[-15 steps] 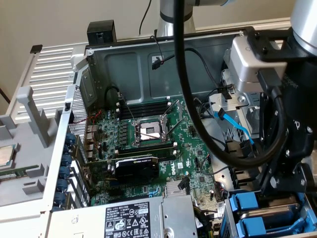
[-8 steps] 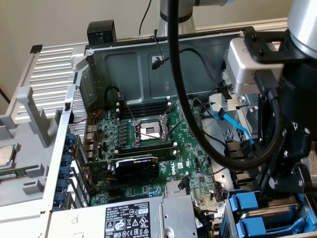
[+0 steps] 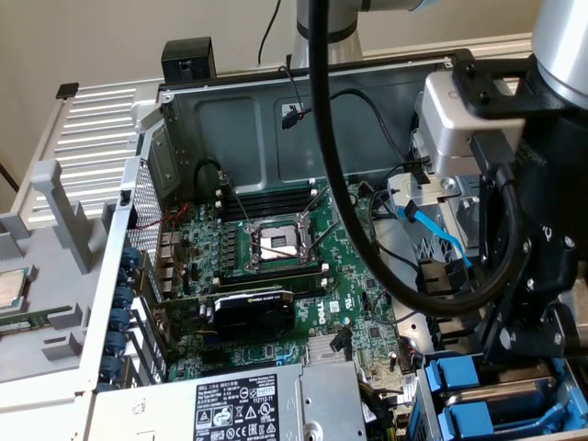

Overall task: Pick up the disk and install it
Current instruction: 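Insert the second disk wire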

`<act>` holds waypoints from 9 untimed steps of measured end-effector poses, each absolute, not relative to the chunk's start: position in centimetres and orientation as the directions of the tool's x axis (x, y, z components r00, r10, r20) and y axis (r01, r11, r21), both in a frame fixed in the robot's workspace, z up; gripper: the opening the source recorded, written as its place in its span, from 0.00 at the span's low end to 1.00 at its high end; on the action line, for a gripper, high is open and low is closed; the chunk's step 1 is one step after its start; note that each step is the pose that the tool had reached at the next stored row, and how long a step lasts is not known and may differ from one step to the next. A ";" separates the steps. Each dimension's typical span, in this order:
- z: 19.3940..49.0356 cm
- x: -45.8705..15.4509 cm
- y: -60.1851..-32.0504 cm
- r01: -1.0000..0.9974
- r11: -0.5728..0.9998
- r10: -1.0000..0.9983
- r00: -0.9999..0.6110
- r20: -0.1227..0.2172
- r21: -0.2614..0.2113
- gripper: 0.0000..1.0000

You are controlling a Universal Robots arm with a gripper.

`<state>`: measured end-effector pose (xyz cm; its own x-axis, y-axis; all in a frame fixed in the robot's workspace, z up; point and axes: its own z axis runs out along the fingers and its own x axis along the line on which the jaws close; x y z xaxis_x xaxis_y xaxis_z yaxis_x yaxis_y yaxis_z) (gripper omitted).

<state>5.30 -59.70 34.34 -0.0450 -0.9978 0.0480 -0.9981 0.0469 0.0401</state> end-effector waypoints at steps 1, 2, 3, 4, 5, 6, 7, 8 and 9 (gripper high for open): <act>34.3 5.3 -59.7 -0.998 0.047 -0.998 -0.045 0.048 0.039 0.16; 34.3 5.3 -59.7 -0.998 0.047 -0.998 -0.045 0.048 0.039 0.16; 34.3 5.3 -59.7 -0.998 0.047 -0.998 -0.045 0.048 0.039 0.16; 34.3 5.3 -59.7 -0.998 0.047 -0.998 -0.045 0.048 0.039 0.16; 34.3 5.2 -59.7 -0.998 0.047 -0.998 -0.045 0.048 0.039 0.16; 34.3 5.2 -59.7 -0.998 0.047 -0.998 -0.045 0.048 0.038 0.16; 34.3 5.2 -59.7 -0.998 0.047 -0.998 -0.045 0.048 0.038 0.16; 34.3 5.2 -59.7 -0.998 0.047 -0.998 -0.045 0.048 0.038 0.16; 34.3 5.2 -59.7 -0.998 0.047 -0.998 -0.045 0.048 0.037 0.16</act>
